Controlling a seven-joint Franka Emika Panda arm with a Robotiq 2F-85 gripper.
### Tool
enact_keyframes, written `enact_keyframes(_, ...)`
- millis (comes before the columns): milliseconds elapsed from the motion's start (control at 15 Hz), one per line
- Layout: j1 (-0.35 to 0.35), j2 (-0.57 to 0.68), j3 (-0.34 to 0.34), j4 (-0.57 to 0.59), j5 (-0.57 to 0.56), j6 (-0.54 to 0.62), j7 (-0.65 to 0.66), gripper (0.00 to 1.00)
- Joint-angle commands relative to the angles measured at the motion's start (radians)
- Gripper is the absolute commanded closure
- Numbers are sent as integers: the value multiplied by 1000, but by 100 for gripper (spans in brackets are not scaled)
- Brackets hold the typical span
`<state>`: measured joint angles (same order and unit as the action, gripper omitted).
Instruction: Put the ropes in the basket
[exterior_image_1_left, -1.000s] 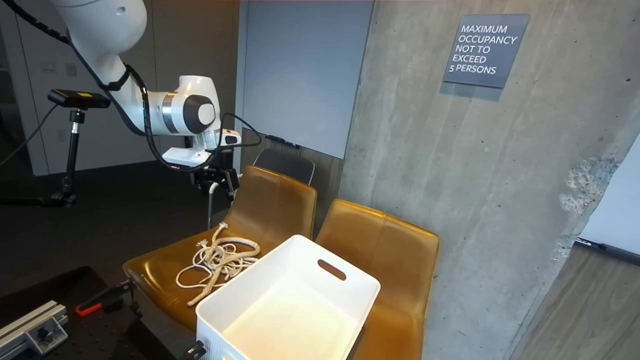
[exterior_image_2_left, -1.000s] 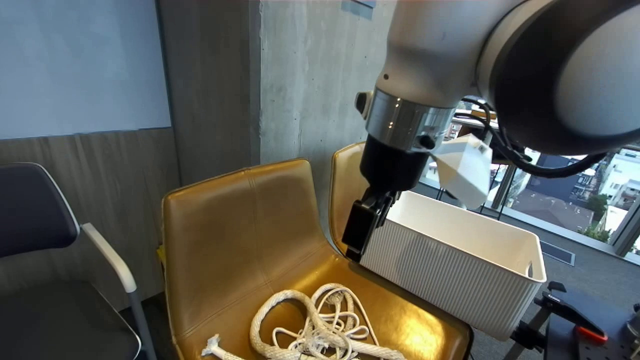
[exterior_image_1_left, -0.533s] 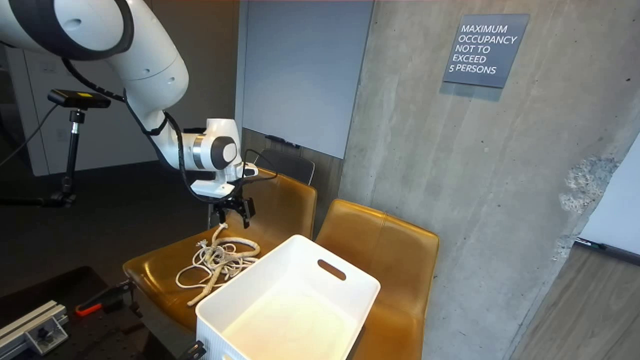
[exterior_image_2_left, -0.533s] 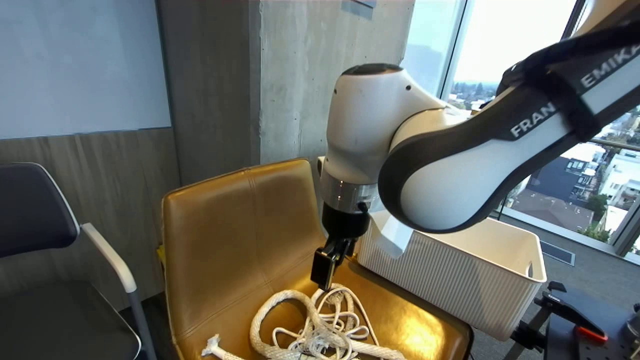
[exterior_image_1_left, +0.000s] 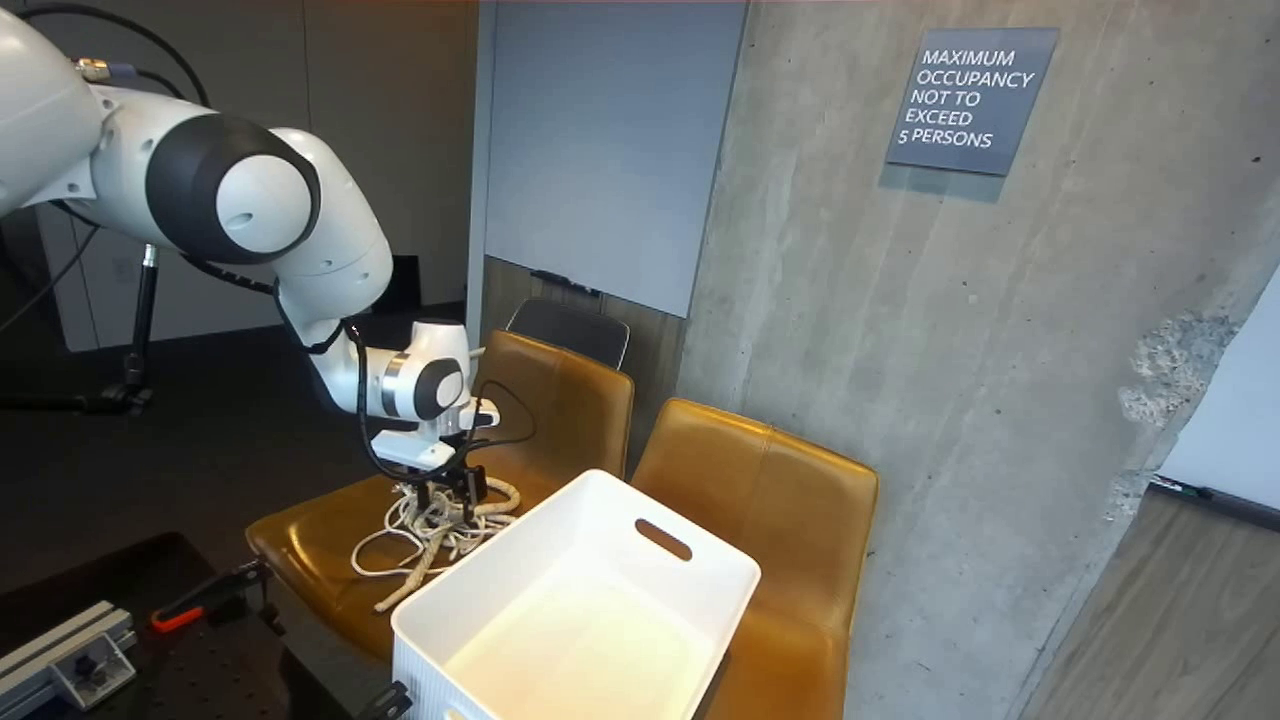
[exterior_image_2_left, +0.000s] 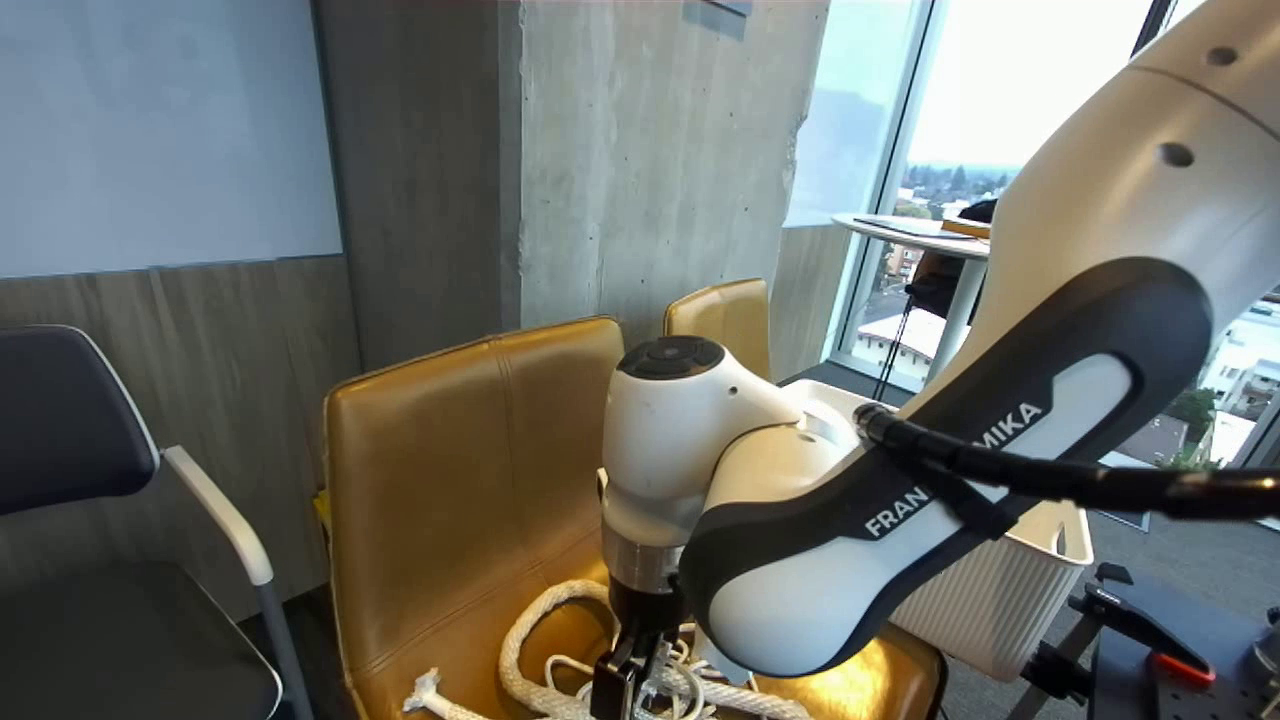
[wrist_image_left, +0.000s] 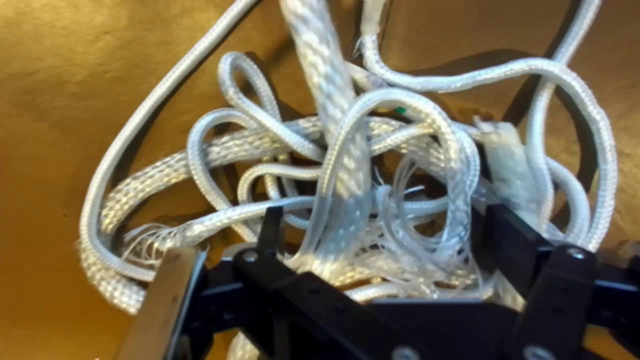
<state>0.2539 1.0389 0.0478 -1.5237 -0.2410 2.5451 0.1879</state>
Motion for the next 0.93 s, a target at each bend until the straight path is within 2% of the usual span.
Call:
enact_keyframes(0, 22, 99, 12, 103, 51, -1, -42, 0)
enact_keyframes(200, 31, 169, 19, 159, 70, -8, -69, 0)
enact_keyframes(267, 31, 190, 20, 177, 73, -10, -78, 25)
enact_keyframes(400, 30, 203, 19, 196, 82, -15, -94, 34)
enact_keyframes(867, 21, 178, 29, 186, 115, -27, -113, 87)
